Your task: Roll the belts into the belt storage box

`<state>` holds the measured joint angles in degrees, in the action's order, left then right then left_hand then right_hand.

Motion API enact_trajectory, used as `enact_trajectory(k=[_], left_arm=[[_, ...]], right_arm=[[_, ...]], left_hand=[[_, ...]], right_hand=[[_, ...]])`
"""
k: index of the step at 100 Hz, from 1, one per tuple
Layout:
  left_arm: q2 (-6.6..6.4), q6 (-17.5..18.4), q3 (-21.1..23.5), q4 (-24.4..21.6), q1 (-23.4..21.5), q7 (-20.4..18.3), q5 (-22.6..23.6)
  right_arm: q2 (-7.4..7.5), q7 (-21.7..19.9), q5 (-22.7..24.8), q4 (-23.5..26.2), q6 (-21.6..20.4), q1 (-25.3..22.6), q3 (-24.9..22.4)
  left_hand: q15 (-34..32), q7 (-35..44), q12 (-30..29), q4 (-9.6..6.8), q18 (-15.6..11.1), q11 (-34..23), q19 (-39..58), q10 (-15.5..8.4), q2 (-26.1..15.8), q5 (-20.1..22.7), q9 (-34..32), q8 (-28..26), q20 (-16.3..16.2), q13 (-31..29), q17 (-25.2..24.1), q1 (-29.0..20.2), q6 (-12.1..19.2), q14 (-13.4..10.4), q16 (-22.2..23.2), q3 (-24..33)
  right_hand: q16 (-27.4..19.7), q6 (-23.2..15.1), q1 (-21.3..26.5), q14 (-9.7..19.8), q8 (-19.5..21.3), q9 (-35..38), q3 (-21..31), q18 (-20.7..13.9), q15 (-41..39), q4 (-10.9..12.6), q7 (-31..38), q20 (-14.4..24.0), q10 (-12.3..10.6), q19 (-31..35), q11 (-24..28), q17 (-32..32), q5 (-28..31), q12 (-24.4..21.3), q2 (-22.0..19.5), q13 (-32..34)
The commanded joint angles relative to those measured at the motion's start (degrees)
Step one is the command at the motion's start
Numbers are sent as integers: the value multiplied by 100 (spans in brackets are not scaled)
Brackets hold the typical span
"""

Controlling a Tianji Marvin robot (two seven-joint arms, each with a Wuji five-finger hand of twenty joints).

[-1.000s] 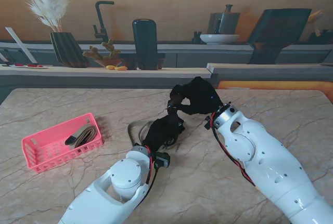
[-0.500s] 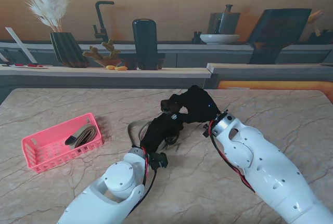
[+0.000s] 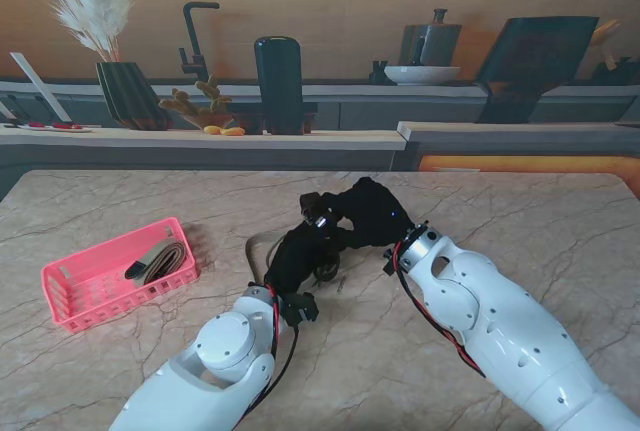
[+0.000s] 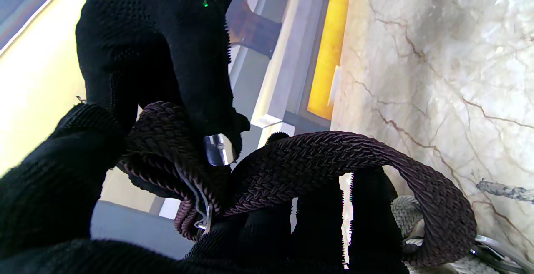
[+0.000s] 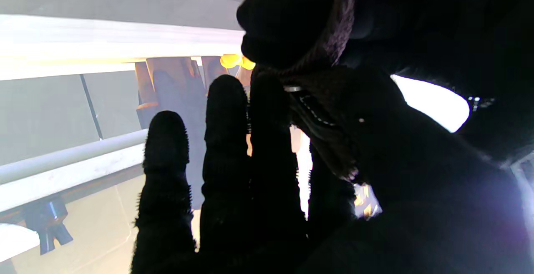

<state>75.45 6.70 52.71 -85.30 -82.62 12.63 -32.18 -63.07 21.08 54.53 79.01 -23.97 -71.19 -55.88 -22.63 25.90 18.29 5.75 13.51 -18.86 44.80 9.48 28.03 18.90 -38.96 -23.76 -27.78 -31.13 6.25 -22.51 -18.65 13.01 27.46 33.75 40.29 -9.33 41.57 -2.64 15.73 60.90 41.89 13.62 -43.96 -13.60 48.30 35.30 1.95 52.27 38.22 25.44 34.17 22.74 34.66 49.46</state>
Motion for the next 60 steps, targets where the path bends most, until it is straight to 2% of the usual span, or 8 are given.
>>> enact_trajectory(k=[1,14,23,26,41,43,46,60], left_arm=[[75,50,47,-247,30,0,-49],[82,23,71,-313,5,30,-164],[70,-18,96,-346,-12,-6,-216],[62,-42,108,-357,-19,-25,-222],[30,-188,154,-379,-28,-101,-160],[26,-200,158,-378,-27,-113,-150],[22,-221,165,-379,-26,-127,-142],[29,-368,169,-384,-18,-60,-25]], right_arm=[[24,-209,60,-90,-48,-143,87],[53,-340,80,-68,-62,-177,100],[72,-450,84,-24,-42,-213,83],[77,-489,82,-6,-38,-226,74],[100,-548,130,75,-31,-293,16],[104,-548,149,94,-33,-309,0],[111,-557,172,131,-42,-337,-30],[146,-597,316,423,-93,-554,-267]], left_hand=[[-155,-147,16,184,31,-121,186,-135,134,-103,-98,-61,-134,-241,103,162,1315,-180,93,-15],[-319,-72,123,77,41,-245,421,-164,46,-108,-230,-97,-290,-376,215,-253,1297,-177,176,-158],[-469,10,191,-70,-12,-326,675,-220,7,-122,-307,-123,-393,-526,423,-1013,1303,-194,234,-165],[-524,33,206,-120,-49,-352,743,-246,-5,-137,-330,-130,-409,-599,519,-1328,1297,-214,255,-61],[-798,336,315,-386,-147,-553,1030,-360,-357,-154,-484,-188,-368,-934,954,-2784,1335,-291,367,543],[-839,404,461,-369,-151,-567,1064,-363,-363,-156,-519,-187,-337,-974,1004,-2988,1339,-297,390,609],[-877,481,702,-359,-145,-455,1116,-373,-360,-152,-605,-160,-287,-1012,1050,-3220,1353,-300,419,749],[-989,848,1125,-266,-100,-368,1471,-386,-546,-43,-830,-239,-437,-1322,1253,-3964,1372,-174,1298,833]], right_hand=[[-51,-555,-97,141,229,-165,471,135,103,407,878,-98,80,53,-27,-144,855,16,-11,-189],[-89,-386,-454,116,283,-432,588,148,234,416,726,-108,117,-16,-43,-204,650,45,418,-332],[-103,-178,-787,92,463,-611,782,143,325,416,335,-77,181,-85,-84,-248,636,54,589,-452],[-110,-77,-936,76,730,-703,887,147,364,404,11,-47,210,-125,-111,-269,666,68,618,-508],[-131,172,-1202,57,1077,-975,867,147,449,651,-583,8,282,-210,-166,-346,643,92,540,-655],[-141,177,-1243,59,1159,-995,869,146,473,764,-677,17,276,-219,-173,-350,656,97,537,-659],[-146,169,-1286,71,1580,-1081,813,138,500,886,-950,56,261,-257,-221,-374,623,104,507,-687],[-188,-35,-1411,108,1674,-1536,710,86,621,895,-1116,64,251,-317,-384,-469,109,80,411,-799]])
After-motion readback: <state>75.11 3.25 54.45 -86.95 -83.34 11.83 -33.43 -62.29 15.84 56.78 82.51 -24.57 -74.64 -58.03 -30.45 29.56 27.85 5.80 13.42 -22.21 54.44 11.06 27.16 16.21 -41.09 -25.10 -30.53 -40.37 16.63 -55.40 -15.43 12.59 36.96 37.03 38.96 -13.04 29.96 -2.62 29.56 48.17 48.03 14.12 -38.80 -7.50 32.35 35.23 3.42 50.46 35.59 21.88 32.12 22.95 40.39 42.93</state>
